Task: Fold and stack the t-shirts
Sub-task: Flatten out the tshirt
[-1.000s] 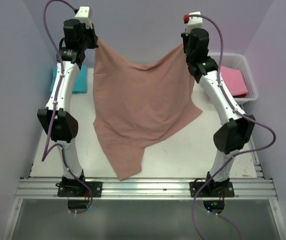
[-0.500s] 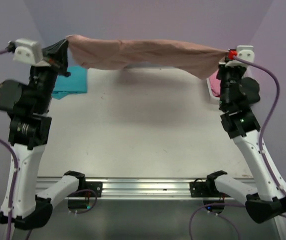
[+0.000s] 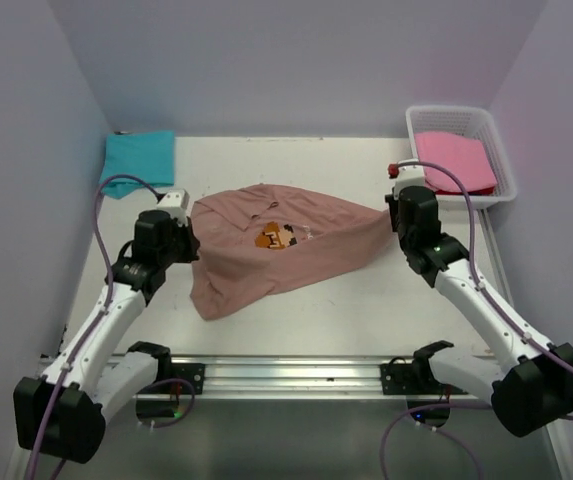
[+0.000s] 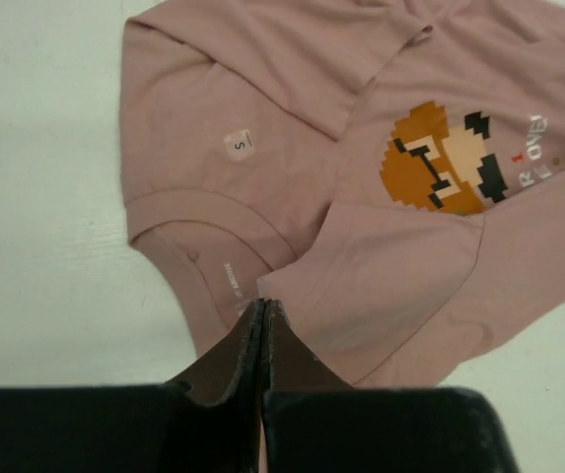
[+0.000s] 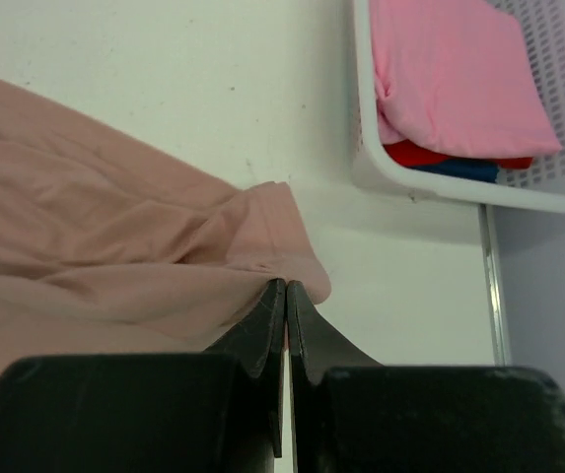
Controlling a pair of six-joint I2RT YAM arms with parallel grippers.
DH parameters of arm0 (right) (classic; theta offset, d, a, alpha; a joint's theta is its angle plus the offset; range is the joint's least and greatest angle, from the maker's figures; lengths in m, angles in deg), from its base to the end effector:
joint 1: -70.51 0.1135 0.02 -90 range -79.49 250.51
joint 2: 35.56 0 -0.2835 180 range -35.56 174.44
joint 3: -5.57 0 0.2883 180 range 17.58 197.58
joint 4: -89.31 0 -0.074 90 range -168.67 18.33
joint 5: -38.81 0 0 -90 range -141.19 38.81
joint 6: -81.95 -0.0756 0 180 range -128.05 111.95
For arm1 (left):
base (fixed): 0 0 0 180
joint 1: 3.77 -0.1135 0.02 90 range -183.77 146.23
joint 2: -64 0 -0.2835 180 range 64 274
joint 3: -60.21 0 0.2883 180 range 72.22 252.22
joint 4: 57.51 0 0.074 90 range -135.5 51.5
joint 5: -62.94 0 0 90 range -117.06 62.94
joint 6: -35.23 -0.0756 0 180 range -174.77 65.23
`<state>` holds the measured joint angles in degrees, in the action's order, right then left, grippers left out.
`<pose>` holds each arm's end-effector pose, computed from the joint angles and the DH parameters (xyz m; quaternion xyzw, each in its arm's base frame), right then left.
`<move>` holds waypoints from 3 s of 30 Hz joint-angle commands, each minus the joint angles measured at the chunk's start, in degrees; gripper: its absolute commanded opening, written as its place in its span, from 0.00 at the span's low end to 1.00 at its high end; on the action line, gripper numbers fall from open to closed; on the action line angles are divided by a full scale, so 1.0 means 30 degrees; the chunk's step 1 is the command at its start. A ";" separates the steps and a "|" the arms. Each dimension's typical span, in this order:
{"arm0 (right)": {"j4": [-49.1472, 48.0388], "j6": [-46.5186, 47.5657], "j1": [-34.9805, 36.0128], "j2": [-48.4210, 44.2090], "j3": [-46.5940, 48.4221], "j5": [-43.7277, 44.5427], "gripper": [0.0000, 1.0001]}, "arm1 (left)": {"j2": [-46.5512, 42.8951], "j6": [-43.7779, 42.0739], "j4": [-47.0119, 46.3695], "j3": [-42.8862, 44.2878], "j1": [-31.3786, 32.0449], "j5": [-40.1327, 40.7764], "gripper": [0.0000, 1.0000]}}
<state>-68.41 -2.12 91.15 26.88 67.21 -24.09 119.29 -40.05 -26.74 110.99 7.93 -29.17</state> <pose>0.2995 0.0760 0.3054 -0.0607 0.8190 -0.1252 0.5566 0.2619 -0.0571 0.2375 -0.0149 0.8879 -0.1209 0.4436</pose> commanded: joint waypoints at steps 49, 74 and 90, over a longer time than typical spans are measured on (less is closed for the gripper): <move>2.5525 -1.1969 0.3021 -0.2295 0.2327 -1.2111 0.30 | -0.9521 0.6987 1.8032 0.1140 -0.0063 -0.6038 0.07; 1.2633 -1.0856 0.0945 1.1381 1.1694 -0.3816 0.00 | 0.4788 0.3913 -0.1651 0.4738 -0.0064 -0.2428 0.00; 1.4538 -1.1938 -0.3628 1.7508 1.7414 -0.3756 0.00 | 1.5465 0.2125 0.0394 1.1686 -0.0005 -0.5799 0.00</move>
<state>-27.19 -36.39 81.14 77.41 117.26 -35.31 162.87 -30.41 -28.92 140.93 7.93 -44.91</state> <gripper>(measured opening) 0.010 0.005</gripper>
